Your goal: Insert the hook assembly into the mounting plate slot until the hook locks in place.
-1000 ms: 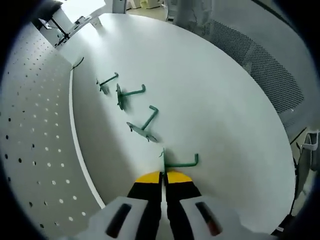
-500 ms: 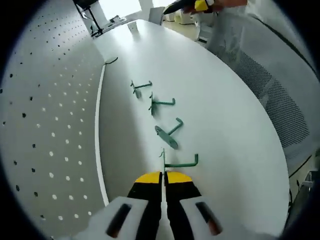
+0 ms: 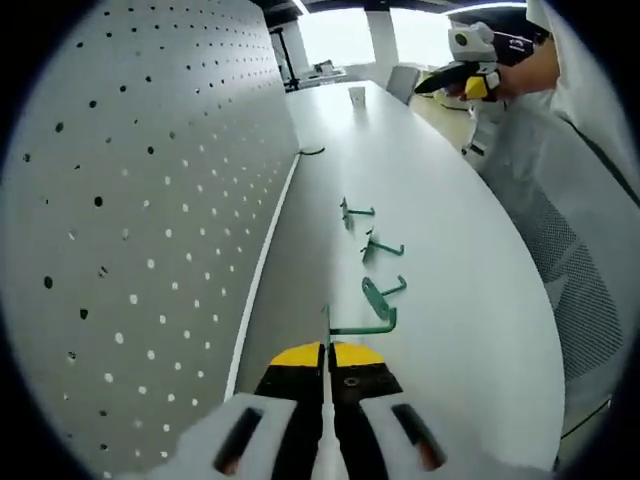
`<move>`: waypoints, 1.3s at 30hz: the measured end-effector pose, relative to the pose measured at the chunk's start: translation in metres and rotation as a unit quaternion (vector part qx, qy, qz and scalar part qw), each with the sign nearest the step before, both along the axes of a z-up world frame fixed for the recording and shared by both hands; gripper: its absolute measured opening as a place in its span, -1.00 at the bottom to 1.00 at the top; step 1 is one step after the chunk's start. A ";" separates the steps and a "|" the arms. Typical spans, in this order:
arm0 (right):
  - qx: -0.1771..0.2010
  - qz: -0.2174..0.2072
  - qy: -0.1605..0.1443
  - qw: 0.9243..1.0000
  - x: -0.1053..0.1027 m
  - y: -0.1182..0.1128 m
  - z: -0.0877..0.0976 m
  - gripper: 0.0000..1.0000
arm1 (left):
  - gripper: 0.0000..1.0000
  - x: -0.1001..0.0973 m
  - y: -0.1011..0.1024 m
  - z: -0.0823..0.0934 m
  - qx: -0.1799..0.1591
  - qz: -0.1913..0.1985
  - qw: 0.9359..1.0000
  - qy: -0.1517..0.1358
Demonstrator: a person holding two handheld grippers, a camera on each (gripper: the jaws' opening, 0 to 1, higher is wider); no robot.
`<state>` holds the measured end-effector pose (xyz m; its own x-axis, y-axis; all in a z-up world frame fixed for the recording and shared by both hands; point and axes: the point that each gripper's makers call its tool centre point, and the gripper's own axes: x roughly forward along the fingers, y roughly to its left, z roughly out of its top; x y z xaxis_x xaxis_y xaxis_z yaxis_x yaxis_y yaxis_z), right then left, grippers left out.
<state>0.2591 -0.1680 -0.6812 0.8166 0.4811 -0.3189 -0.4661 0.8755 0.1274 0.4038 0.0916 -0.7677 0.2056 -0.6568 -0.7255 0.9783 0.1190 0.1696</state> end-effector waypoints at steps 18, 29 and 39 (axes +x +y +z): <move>0.020 0.008 -0.016 1.000 0.007 0.010 0.018 0.13 | -0.98 -0.012 -0.013 0.052 -0.120 0.085 0.989 -0.016; 0.023 0.017 -0.031 0.999 0.011 0.019 0.032 0.13 | -0.98 -0.020 -0.018 0.080 -0.173 0.116 0.978 -0.029; 0.026 0.026 -0.039 0.999 0.012 0.025 0.037 0.13 | -0.98 -0.030 -0.032 0.117 -0.255 0.144 0.955 -0.041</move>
